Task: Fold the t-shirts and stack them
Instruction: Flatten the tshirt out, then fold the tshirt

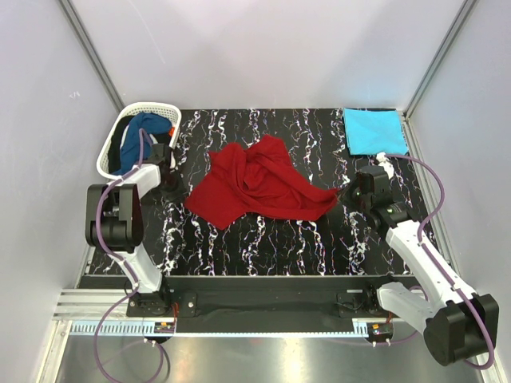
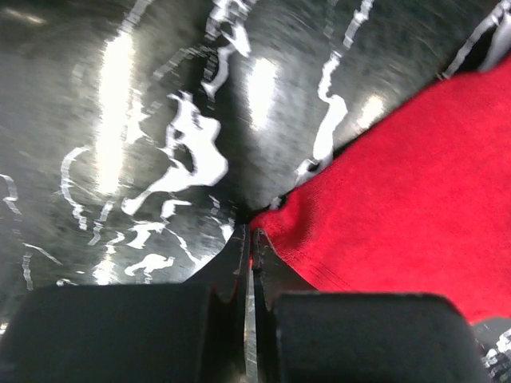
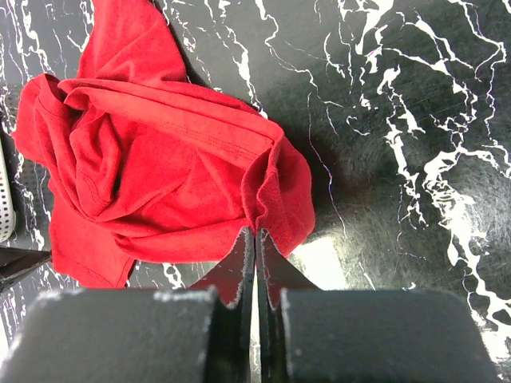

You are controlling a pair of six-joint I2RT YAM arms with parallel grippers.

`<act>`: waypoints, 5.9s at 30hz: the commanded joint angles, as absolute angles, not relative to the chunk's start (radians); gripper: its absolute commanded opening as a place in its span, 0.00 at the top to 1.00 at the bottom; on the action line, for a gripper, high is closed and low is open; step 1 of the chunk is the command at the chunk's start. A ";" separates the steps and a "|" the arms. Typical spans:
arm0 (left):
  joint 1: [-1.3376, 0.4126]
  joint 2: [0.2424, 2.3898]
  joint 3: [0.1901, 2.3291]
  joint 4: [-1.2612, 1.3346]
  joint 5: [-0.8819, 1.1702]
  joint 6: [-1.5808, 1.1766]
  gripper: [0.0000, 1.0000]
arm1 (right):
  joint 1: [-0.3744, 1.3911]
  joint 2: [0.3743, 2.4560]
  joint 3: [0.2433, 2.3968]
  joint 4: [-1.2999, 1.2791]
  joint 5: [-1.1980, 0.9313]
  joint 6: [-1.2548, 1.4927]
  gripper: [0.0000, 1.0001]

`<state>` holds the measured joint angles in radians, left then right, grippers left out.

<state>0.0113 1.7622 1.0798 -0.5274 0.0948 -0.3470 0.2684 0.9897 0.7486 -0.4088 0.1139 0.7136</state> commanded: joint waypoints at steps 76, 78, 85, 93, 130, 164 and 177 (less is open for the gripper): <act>-0.038 0.574 0.772 -0.567 0.270 -0.733 1.00 | 0.118 0.850 1.093 -0.871 0.281 0.586 1.00; -0.049 0.528 0.715 -0.623 0.241 -0.736 1.00 | 0.117 0.799 1.014 -0.876 0.200 0.666 1.00; -0.049 0.482 0.523 -0.607 0.213 -0.807 1.00 | 0.118 0.716 0.776 -0.873 0.144 0.874 1.00; -0.049 0.503 0.545 -0.607 0.081 -0.802 1.00 | 0.118 0.657 0.736 -0.916 0.229 0.943 1.00; -0.156 1.617 1.236 -0.410 0.071 -0.471 1.00 | 0.043 1.210 0.778 -0.552 0.462 0.765 1.00; -0.172 1.968 1.571 -0.414 0.032 -0.334 1.00 | -0.057 1.370 0.818 -0.385 0.370 0.634 1.00; -0.172 2.029 1.624 -0.400 0.083 -0.336 1.00 | -0.058 1.397 0.811 -0.348 0.341 0.611 1.00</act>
